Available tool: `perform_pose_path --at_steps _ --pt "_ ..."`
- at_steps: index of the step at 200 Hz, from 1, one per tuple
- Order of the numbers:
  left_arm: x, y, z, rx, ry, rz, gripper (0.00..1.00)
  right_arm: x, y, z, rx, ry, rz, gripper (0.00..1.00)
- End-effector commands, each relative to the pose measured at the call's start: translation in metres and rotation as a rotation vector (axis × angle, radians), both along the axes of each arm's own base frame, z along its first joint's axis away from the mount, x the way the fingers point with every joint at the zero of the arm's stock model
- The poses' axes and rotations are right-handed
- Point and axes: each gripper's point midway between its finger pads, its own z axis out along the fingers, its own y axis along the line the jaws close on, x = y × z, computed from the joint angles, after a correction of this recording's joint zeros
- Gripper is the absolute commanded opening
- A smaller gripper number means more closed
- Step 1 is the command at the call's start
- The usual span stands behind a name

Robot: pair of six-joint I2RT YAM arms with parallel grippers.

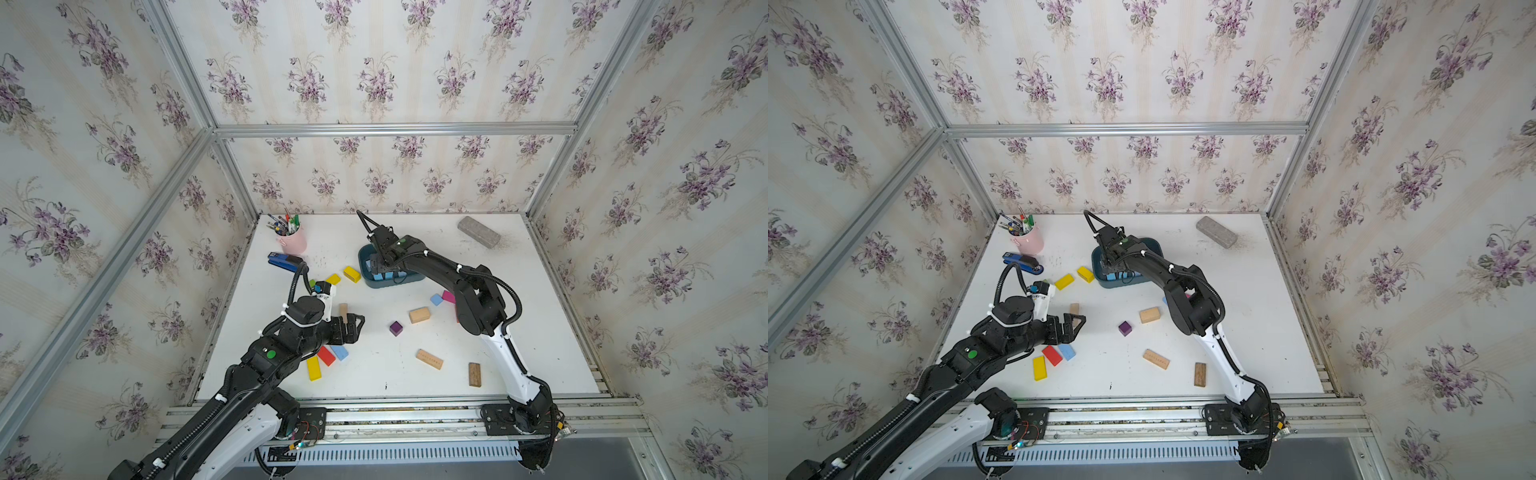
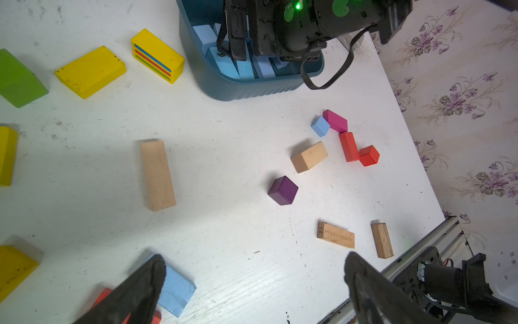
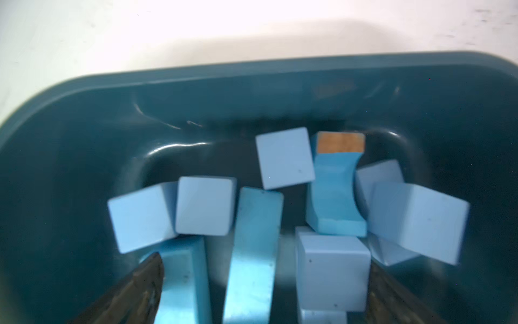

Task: Pick out the blue building blocks
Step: Place the building block in the storage box.

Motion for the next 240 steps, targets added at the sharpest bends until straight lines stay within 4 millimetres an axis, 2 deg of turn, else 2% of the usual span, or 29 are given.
perform_pose_path --at_steps 1,20,44,68,93,138,177,210,240 --pt "0.001 0.002 -0.001 0.001 0.005 0.015 0.99 -0.006 -0.023 0.006 -0.132 -0.011 -0.006 1.00" --pt "0.000 0.002 -0.001 -0.003 0.005 0.015 0.99 -0.006 -0.028 0.005 -0.216 -0.046 0.000 1.00" --pt "0.000 0.003 0.000 -0.003 0.001 0.019 0.99 -0.014 -0.035 -0.018 -0.264 0.010 -0.009 1.00" --pt "0.000 0.002 -0.001 -0.002 0.004 0.018 0.99 -0.027 -0.019 -0.044 -0.183 0.114 0.038 1.00" --pt "0.000 0.002 -0.001 0.000 0.003 0.016 0.99 -0.033 0.000 -0.049 -0.084 0.164 0.077 1.00" --pt "0.000 0.003 -0.001 0.001 0.002 0.019 0.99 -0.027 0.023 -0.019 0.114 0.172 0.116 1.00" --pt "0.001 0.003 -0.001 0.004 0.001 0.021 0.99 -0.024 0.034 0.034 0.230 0.069 0.166 1.00" --pt "0.001 0.003 -0.002 0.008 0.001 0.019 0.99 -0.028 0.031 0.064 0.274 0.005 0.190 1.00" --pt "0.002 0.003 -0.002 0.011 0.003 0.019 0.99 -0.032 0.023 0.070 0.252 -0.011 0.185 1.00"
